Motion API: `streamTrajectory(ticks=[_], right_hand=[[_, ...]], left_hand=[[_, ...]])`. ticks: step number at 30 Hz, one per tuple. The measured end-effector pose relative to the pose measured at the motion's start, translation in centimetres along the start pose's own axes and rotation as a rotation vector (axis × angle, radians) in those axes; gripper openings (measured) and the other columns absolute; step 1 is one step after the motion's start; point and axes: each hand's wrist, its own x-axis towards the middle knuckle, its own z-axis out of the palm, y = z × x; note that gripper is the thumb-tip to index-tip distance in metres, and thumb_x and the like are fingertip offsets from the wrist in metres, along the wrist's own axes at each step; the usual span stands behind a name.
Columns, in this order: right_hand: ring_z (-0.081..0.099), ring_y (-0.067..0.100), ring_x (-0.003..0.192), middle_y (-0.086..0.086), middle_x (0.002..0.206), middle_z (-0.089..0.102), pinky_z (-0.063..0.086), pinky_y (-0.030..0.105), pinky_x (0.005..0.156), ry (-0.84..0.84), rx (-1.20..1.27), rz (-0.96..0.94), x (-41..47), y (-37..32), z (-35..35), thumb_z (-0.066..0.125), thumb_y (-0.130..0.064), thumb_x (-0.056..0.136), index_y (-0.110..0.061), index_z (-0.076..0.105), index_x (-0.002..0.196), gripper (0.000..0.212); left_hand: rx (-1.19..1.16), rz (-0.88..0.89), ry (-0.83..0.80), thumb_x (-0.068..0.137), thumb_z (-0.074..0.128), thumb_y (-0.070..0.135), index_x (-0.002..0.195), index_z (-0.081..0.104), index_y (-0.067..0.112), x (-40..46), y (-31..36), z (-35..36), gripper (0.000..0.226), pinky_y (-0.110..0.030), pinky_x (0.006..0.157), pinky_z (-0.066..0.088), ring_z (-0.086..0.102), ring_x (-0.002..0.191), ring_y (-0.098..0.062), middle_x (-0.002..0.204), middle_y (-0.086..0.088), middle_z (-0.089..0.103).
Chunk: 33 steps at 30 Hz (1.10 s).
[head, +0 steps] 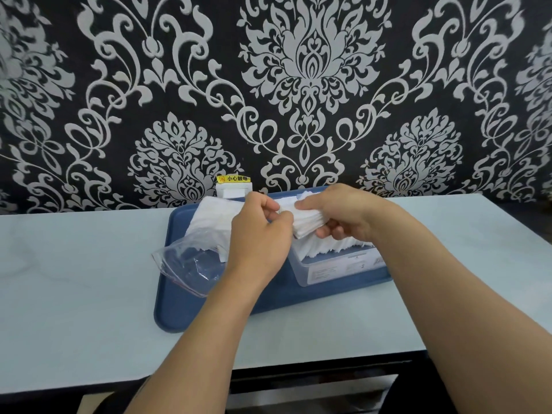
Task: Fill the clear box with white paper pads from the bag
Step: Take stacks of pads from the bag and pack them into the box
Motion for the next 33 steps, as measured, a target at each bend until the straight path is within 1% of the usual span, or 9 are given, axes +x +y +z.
streamTrajectory(ticks=[7, 10, 13, 18, 23, 26, 28, 30, 33], right_hand=[[0.066, 0.016, 0.045, -0.001, 0.042, 0.05, 0.034, 0.018, 0.038, 0.207, -0.421, -0.108, 0.8, 0.5, 1.3, 0.074, -0.042, 0.087, -0.015, 0.041, 0.066, 0.047], [0.067, 0.018, 0.043, -0.005, 0.034, 0.046, 0.036, 0.018, 0.039, 0.321, -0.611, -0.167, 1.7, 1.0, 2.4, 0.074, -0.022, 0.08, -0.016, 0.037, 0.059, 0.044], [0.06, 0.021, 0.047, 0.003, 0.048, 0.052, 0.04, 0.022, 0.046, 0.396, -0.699, -0.205, 2.1, 1.0, 3.1, 0.066, -0.009, 0.072, -0.013, 0.04, 0.058, 0.029], [0.05, 0.012, 0.032, 0.002, 0.039, 0.049, 0.034, 0.016, 0.039, 0.277, -0.542, -0.165, 1.7, 0.7, 2.6, 0.062, -0.018, 0.083, -0.01, 0.045, 0.057, 0.032], [0.042, 0.01, 0.029, 0.005, 0.046, 0.056, 0.028, 0.016, 0.038, 0.017, -0.361, -0.003, 0.4, 0.5, 2.1, 0.052, -0.025, 0.093, -0.011, 0.056, 0.08, 0.02], [0.056, 0.016, 0.037, 0.008, 0.049, 0.062, 0.039, 0.017, 0.038, 0.054, -0.432, -0.032, 0.4, 0.3, 2.4, 0.054, -0.015, 0.093, -0.008, 0.058, 0.072, 0.022], [0.068, 0.027, 0.053, 0.01, 0.057, 0.064, 0.058, 0.029, 0.053, 0.14, -0.522, -0.064, 0.8, 0.4, 3.0, 0.057, -0.01, 0.092, -0.007, 0.058, 0.069, 0.023], [0.068, 0.028, 0.057, 0.009, 0.067, 0.066, 0.062, 0.037, 0.069, 0.223, -0.648, -0.101, 1.1, 0.7, 3.4, 0.06, -0.015, 0.09, -0.007, 0.058, 0.078, 0.015], [0.065, 0.022, 0.049, 0.006, 0.064, 0.063, 0.061, 0.034, 0.069, 0.243, -0.716, -0.14, 1.2, 0.9, 3.6, 0.056, -0.021, 0.095, -0.008, 0.057, 0.081, 0.019]], left_hand=[[0.259, 0.257, -0.207, 0.084, 0.066, 0.014, 0.097, 0.059, 0.032, -0.2, -0.4, -0.5, 0.023, -0.032, 0.068, 0.051, 0.059, 0.068, -0.011, 0.104, 0.014, 0.066], [0.482, 0.318, -0.223, 0.085, 0.066, 0.023, 0.091, 0.064, 0.029, -0.1, -1.0, -0.4, 0.009, -0.035, 0.077, 0.053, 0.061, 0.086, -0.014, 0.101, 0.012, 0.066], [0.613, 0.344, -0.226, 0.085, 0.064, 0.022, 0.083, 0.065, 0.023, -0.3, -1.1, 0.1, 0.002, -0.037, 0.078, 0.052, 0.058, 0.088, -0.019, 0.098, 0.009, 0.06], [0.656, 0.361, -0.24, 0.084, 0.061, 0.016, 0.081, 0.065, 0.017, -0.3, -1.1, 0.5, 0.005, -0.037, 0.073, 0.051, 0.056, 0.082, -0.018, 0.095, 0.005, 0.053], [0.665, 0.358, -0.227, 0.082, 0.063, 0.016, 0.078, 0.064, 0.019, -0.1, -1.1, 0.5, 0.005, -0.025, 0.068, 0.038, 0.052, 0.083, -0.014, 0.092, 0.006, 0.053], [0.659, 0.342, -0.241, 0.082, 0.064, 0.015, 0.079, 0.063, 0.018, -0.2, -0.9, 0.5, 0.004, -0.027, 0.069, 0.041, 0.053, 0.083, -0.016, 0.093, 0.006, 0.053], [0.652, 0.332, -0.251, 0.082, 0.064, 0.015, 0.077, 0.059, 0.016, -0.4, -0.7, 0.6, 0.007, -0.031, 0.07, 0.045, 0.053, 0.082, -0.018, 0.091, 0.004, 0.052], [0.649, 0.324, -0.259, 0.083, 0.063, 0.014, 0.076, 0.057, 0.016, -0.6, -0.6, 0.7, 0.009, -0.035, 0.071, 0.047, 0.054, 0.081, -0.019, 0.09, 0.003, 0.051], [0.637, 0.322, -0.255, 0.083, 0.063, 0.014, 0.074, 0.051, 0.022, -0.7, -0.4, 0.7, 0.017, -0.031, 0.069, 0.044, 0.052, 0.081, -0.017, 0.089, 0.005, 0.05]])
